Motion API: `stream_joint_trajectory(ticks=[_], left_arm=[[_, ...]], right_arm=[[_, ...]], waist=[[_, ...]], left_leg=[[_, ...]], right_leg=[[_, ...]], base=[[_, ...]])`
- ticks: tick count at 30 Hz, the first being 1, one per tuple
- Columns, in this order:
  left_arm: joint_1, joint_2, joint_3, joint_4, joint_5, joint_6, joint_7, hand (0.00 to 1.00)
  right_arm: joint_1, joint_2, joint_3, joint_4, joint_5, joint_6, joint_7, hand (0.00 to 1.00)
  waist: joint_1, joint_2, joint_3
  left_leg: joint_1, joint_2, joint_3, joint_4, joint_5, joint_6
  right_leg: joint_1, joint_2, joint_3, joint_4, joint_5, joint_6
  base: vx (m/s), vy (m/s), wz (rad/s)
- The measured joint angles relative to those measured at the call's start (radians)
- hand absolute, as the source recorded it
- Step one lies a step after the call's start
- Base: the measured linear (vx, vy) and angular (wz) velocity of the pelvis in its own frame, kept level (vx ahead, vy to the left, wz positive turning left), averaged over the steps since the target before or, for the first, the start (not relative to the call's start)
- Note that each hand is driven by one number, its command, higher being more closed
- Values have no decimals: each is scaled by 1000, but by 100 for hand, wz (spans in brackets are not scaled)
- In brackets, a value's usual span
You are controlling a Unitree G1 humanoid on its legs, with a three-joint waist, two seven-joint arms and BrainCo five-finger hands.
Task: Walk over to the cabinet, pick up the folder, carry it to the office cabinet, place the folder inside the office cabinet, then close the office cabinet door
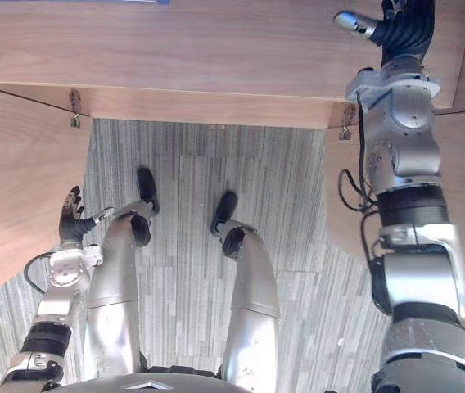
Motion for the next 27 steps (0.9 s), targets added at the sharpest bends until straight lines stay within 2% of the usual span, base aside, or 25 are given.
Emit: stream_joint_trajectory(ticks=[9,13,18,19,21,24,27], left_arm=[[-34,33,40,-15,0,1,-23,0],[-32,34,68,-83,2,9,-31,0],[-34,34,83,-132,2,10,-58,0],[-34,34,89,-132,2,10,-62,0],[-34,33,98,-133,3,10,-65,0],[-29,31,105,-167,4,10,-64,0],[-31,25,107,-178,5,10,-59,0]], right_arm=[[163,-25,-16,-151,-270,23,31,0],[233,-25,-54,-216,-395,37,46,0],[268,-23,-65,-228,-425,54,89,0],[273,-21,-66,-228,-425,54,96,100],[287,12,-95,-235,-425,53,97,100],[325,128,-177,-284,-459,53,82,100],[334,269,-223,-307,-527,52,9,100]], waist=[[0,-1,0],[0,-5,3],[-5,-5,3],[-5,-5,3],[-4,-6,3],[-4,-7,4],[-8,-17,9]], left_leg=[[4,-1,13,5,-5,8],[15,-1,26,0,-8,11],[17,-2,28,-8,-8,12],[17,-2,29,-9,-8,12],[17,-2,30,-10,-8,12],[19,-3,30,-10,-8,12],[35,-3,38,-16,-9,11]], right_leg=[[2,-1,13,-8,7,9],[3,-1,25,-11,8,11],[9,-1,23,-28,16,15],[9,-1,23,-31,18,16],[10,-1,23,-34,20,16],[12,-1,23,-35,19,16],[19,-1,30,-35,17,16]], base=[[-3,9,-2],[-9,-7,-3],[-3,0,-1],[0,0,0],[0,0,0],[0,0,0],[0,0,0]])
